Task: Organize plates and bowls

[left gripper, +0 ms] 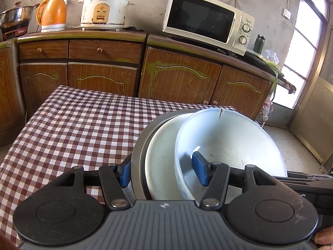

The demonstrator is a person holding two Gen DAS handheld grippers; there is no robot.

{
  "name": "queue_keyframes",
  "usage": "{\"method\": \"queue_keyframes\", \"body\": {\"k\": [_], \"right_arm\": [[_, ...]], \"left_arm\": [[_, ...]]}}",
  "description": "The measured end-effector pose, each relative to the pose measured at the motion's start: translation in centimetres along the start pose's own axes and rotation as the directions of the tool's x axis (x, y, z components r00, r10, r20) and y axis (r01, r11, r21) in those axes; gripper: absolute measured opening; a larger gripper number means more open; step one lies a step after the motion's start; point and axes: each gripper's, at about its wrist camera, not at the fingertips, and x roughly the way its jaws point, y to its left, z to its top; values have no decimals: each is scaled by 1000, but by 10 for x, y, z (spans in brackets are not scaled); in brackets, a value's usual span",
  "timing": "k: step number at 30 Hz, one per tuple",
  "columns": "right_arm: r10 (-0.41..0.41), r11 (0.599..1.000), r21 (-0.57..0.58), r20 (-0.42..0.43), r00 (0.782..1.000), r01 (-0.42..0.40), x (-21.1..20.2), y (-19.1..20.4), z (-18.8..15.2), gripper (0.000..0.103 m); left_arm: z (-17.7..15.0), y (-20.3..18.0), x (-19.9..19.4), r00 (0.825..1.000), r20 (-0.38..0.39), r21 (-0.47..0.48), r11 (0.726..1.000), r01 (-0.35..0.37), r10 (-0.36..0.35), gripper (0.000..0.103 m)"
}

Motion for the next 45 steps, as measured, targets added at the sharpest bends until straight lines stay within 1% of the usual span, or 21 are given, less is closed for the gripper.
{"method": "queue_keyframes", "body": {"k": [23,45], "right_arm": [[-4,1000,21,-18,1000,4,23,-17,3,58],[-9,999,32,-46,999,11,45,-31,3,58]], "left_arm": [[6,5,26,1000,-28,8,1000,4,-4,58],[5,11,48,998,-61,6,1000,9,-9,58]]}}
